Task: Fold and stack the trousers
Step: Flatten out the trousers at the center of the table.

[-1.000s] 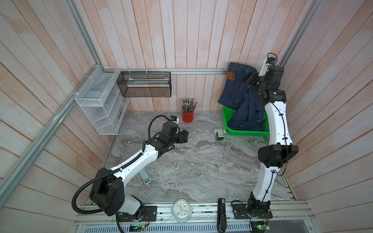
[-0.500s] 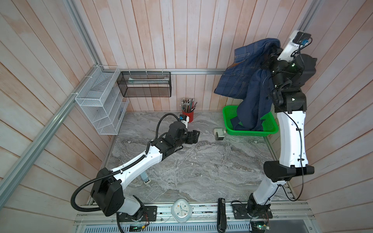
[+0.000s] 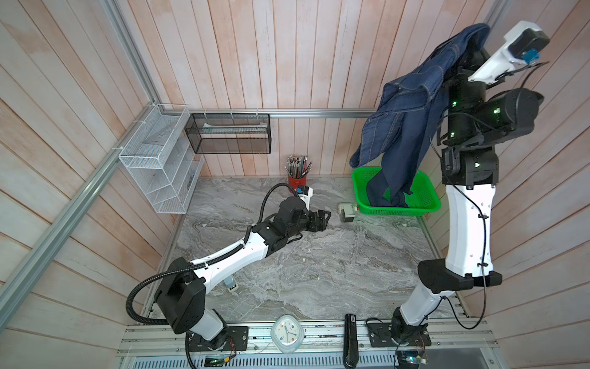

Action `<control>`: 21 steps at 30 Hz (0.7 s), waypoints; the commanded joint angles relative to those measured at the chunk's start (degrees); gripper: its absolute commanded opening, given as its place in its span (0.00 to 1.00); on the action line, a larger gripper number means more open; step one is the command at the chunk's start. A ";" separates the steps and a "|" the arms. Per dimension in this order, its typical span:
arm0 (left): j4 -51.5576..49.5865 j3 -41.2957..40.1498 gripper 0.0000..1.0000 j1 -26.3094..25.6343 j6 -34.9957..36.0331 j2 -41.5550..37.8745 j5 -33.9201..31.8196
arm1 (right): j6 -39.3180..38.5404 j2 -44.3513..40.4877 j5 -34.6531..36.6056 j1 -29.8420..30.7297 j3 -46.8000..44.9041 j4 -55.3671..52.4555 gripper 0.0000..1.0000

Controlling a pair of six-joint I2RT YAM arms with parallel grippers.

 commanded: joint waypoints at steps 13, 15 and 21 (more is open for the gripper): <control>12.01 -4.54 0.85 -0.50 -1.96 -0.56 2.97 | 6.09 -7.48 -2.79 1.09 4.80 14.97 0.00; 14.16 -6.05 0.85 -0.67 -1.71 -1.22 2.99 | 7.67 -8.46 -3.62 1.10 4.66 15.01 0.00; 18.35 -9.71 0.84 -1.98 0.38 -3.65 -0.21 | 11.81 -11.20 -6.31 1.12 4.29 15.28 0.00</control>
